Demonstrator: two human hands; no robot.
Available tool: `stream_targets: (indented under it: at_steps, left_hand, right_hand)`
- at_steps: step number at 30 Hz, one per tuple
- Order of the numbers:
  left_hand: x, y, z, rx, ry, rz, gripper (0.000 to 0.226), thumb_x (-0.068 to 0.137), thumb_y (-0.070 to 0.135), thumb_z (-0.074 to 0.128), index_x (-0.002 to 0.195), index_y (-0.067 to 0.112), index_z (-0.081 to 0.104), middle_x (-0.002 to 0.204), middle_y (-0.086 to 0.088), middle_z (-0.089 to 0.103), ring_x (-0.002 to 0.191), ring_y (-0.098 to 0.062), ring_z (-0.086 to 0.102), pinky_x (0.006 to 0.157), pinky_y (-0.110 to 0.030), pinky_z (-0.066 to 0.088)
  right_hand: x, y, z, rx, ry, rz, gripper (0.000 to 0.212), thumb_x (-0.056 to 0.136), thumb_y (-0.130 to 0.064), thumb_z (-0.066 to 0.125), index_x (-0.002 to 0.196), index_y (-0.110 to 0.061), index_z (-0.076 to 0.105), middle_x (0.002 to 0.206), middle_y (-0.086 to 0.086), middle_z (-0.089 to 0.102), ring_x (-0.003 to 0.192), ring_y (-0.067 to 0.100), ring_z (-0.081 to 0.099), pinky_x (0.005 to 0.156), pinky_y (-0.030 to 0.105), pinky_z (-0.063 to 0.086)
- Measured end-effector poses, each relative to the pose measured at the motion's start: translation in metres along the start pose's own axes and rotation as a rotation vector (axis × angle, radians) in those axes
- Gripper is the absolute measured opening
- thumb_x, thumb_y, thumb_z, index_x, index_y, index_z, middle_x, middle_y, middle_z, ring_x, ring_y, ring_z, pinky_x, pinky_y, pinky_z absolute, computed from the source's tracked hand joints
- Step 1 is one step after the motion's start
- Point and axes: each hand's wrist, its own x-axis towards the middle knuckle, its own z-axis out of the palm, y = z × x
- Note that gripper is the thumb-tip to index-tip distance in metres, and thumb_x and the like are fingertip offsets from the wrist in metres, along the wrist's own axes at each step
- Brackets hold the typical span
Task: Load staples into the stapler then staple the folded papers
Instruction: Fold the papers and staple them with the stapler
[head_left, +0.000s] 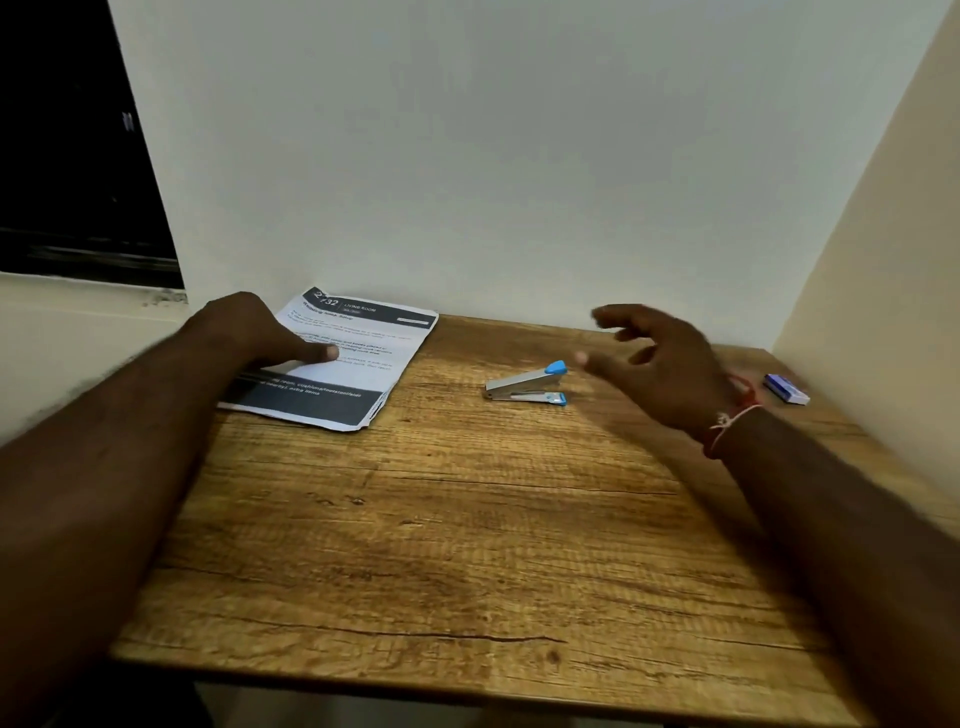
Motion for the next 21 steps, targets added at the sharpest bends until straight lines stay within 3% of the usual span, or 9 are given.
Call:
stream_targets:
  at_steps: [2, 4, 6, 8, 12, 16, 21]
  left_hand:
    - [0.008, -0.007, 0.002, -0.049, 0.019, -0.021, 0.089, 0.060, 0.078, 0.097, 0.086, 0.003, 0.057, 0.085, -0.014, 0.062, 0.100, -0.038, 0.064, 0.084, -0.040, 0.050]
    - [0.014, -0.014, 0.004, -0.092, 0.038, -0.030, 0.084, 0.071, 0.067, 0.100, 0.101, -0.003, 0.065, 0.104, -0.022, 0.072, 0.108, -0.042, 0.067, 0.087, -0.042, 0.052]
    - [0.016, -0.016, 0.005, -0.139, 0.070, -0.042, 0.089, 0.077, 0.059, 0.100, 0.125, -0.009, 0.068, 0.132, -0.030, 0.072, 0.124, -0.046, 0.069, 0.097, -0.046, 0.055]
    - [0.015, -0.018, 0.004, -0.160, 0.090, -0.052, 0.086, 0.084, 0.051, 0.099, 0.133, -0.011, 0.066, 0.142, -0.032, 0.069, 0.133, -0.048, 0.066, 0.102, -0.047, 0.055]
    - [0.021, -0.025, 0.002, -0.148, 0.123, -0.053, 0.071, 0.087, 0.045, 0.096, 0.130, -0.006, 0.073, 0.142, -0.028, 0.072, 0.134, -0.047, 0.068, 0.104, -0.047, 0.057]
    - [0.020, -0.016, -0.006, -0.100, 0.188, 0.101, 0.060, 0.097, 0.047, 0.086, 0.136, 0.003, 0.078, 0.148, -0.022, 0.071, 0.139, -0.046, 0.065, 0.113, -0.050, 0.056]
    - [-0.009, 0.012, -0.014, -0.287, 0.280, 0.236, 0.036, 0.104, 0.035, 0.081, 0.122, 0.005, 0.074, 0.135, -0.020, 0.073, 0.120, -0.039, 0.067, 0.096, -0.044, 0.051]
  right_hand:
    - [-0.006, -0.009, 0.023, -0.013, -0.145, -0.119, 0.078, 0.079, -0.067, 0.088, 0.149, -0.048, 0.060, 0.141, -0.022, 0.065, 0.129, 0.003, 0.061, 0.101, 0.031, 0.057]
    - [-0.011, -0.013, 0.036, -0.065, -0.234, -0.175, 0.082, 0.083, -0.058, 0.090, 0.156, -0.048, 0.052, 0.147, -0.021, 0.062, 0.133, 0.003, 0.057, 0.108, 0.031, 0.053]
    - [-0.014, -0.018, 0.043, -0.122, -0.256, -0.194, 0.079, 0.088, -0.049, 0.090, 0.157, -0.046, 0.053, 0.148, -0.018, 0.061, 0.131, 0.004, 0.056, 0.108, 0.029, 0.049]
    - [-0.014, -0.021, 0.048, -0.137, -0.230, -0.218, 0.065, 0.091, -0.044, 0.089, 0.150, -0.040, 0.063, 0.142, -0.015, 0.066, 0.127, 0.005, 0.059, 0.105, 0.028, 0.049]
    - [-0.009, -0.017, 0.053, -0.141, -0.138, -0.257, 0.031, 0.097, -0.034, 0.083, 0.128, -0.031, 0.081, 0.121, -0.013, 0.078, 0.107, 0.004, 0.068, 0.094, 0.026, 0.058]
    - [-0.003, -0.011, 0.049, -0.171, -0.088, -0.182, 0.022, 0.098, -0.030, 0.082, 0.120, -0.028, 0.085, 0.113, -0.013, 0.079, 0.099, 0.001, 0.067, 0.084, 0.005, 0.044]
    - [0.004, 0.010, 0.031, -0.187, -0.030, -0.104, 0.020, 0.097, -0.033, 0.083, 0.116, -0.029, 0.086, 0.116, -0.007, 0.083, 0.106, 0.008, 0.072, 0.095, 0.023, 0.051]
